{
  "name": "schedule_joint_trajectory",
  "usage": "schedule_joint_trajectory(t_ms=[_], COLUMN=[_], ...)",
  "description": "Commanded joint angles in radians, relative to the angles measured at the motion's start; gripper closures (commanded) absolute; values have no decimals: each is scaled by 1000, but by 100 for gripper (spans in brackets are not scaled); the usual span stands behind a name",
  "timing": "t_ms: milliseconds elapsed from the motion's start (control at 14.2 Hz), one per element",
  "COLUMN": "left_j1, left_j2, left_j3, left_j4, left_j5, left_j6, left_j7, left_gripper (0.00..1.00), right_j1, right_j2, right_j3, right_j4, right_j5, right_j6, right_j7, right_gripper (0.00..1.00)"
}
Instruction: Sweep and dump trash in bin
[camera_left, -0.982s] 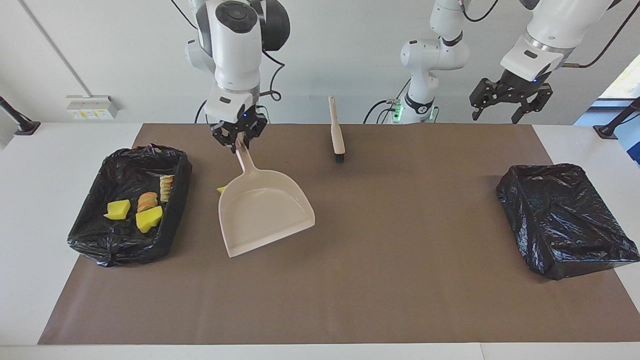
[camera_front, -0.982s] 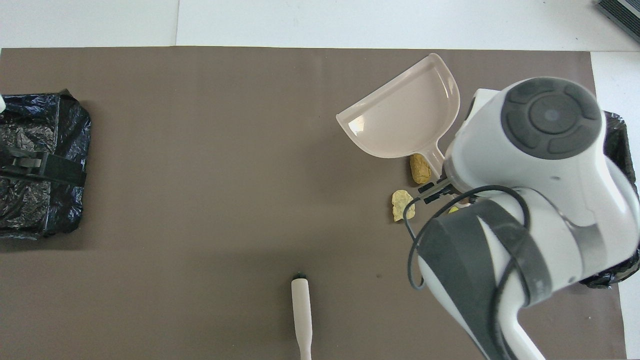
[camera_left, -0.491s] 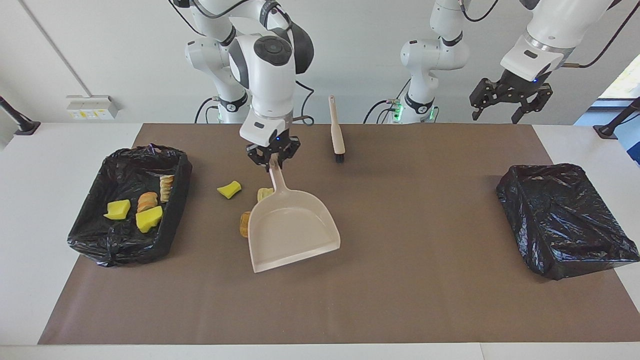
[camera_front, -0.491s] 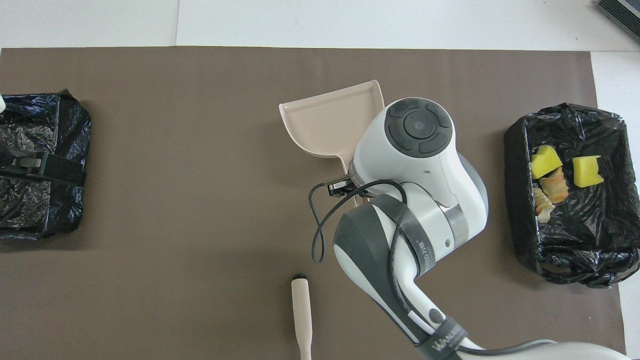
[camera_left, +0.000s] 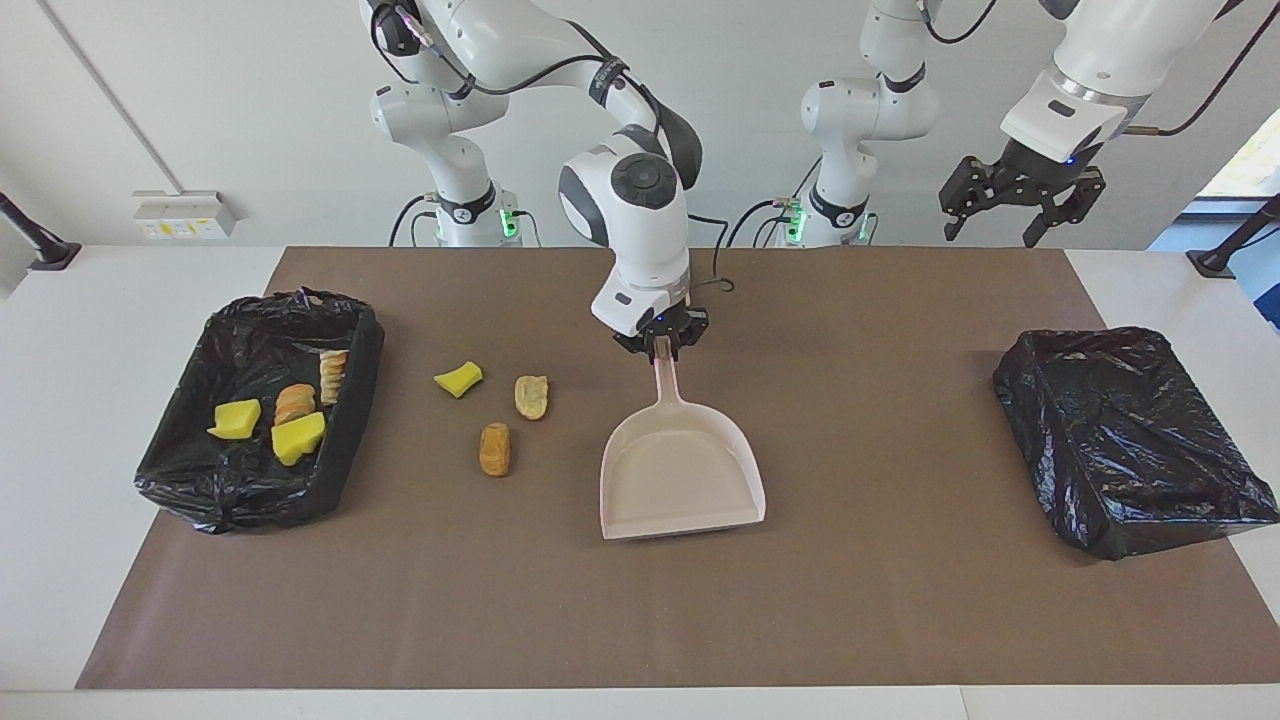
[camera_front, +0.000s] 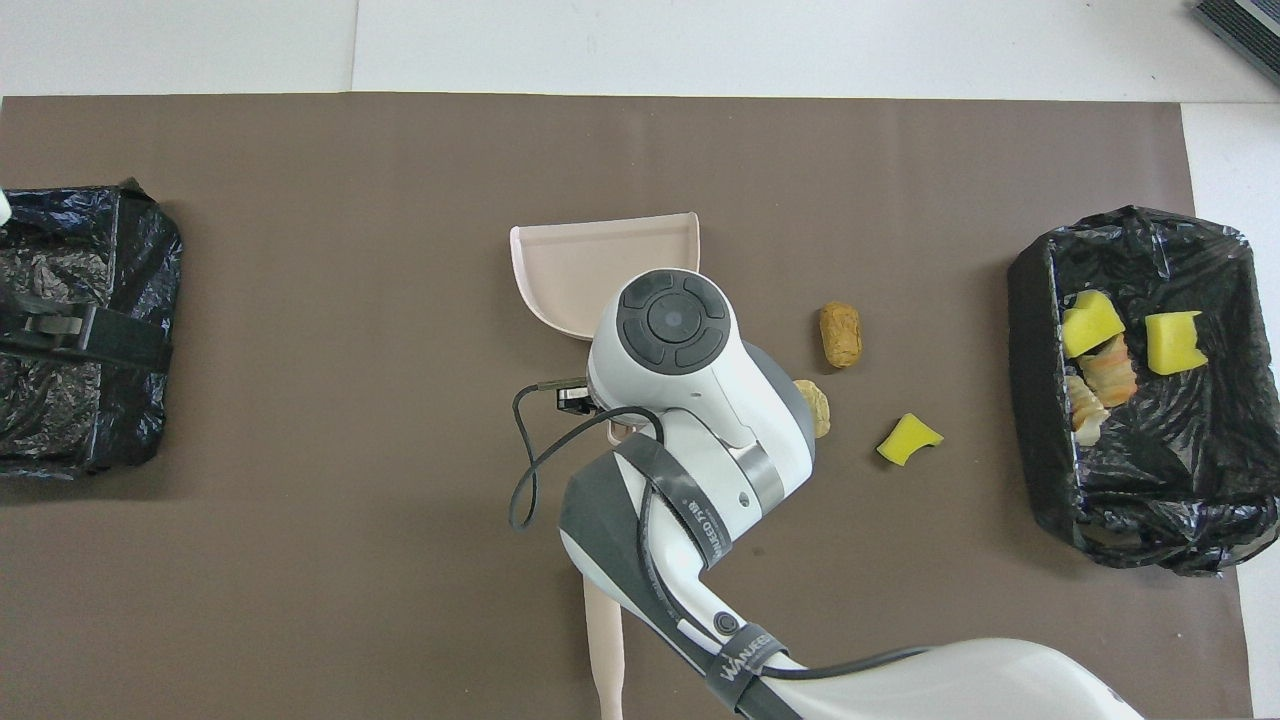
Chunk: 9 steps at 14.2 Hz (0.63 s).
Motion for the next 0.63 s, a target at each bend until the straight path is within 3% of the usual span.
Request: schedule_joint_trajectory(t_ms=[0, 421, 491, 561], left_j1=[4, 4, 4, 1], left_j2=[-12, -12, -12, -12], left_j3=[-6, -6, -6, -9], left_j4=[-5, -5, -5, -5], left_j5=[15, 15, 13, 11], left_j6=[-8, -8, -17, -11], left_j7=[-3, -3, -7, -4], left_gripper=[0, 0, 0, 0], right_j1=[-5, 1, 1, -4], right_j2=[19, 40, 40, 40], right_j3=[-2, -2, -2, -2], right_j4=[29, 26, 20, 18], right_j5=[22, 30, 30, 28], right_j6=[16, 45, 48, 43], right_j7=[14, 14, 12, 9], right_gripper=[100, 100, 96, 83])
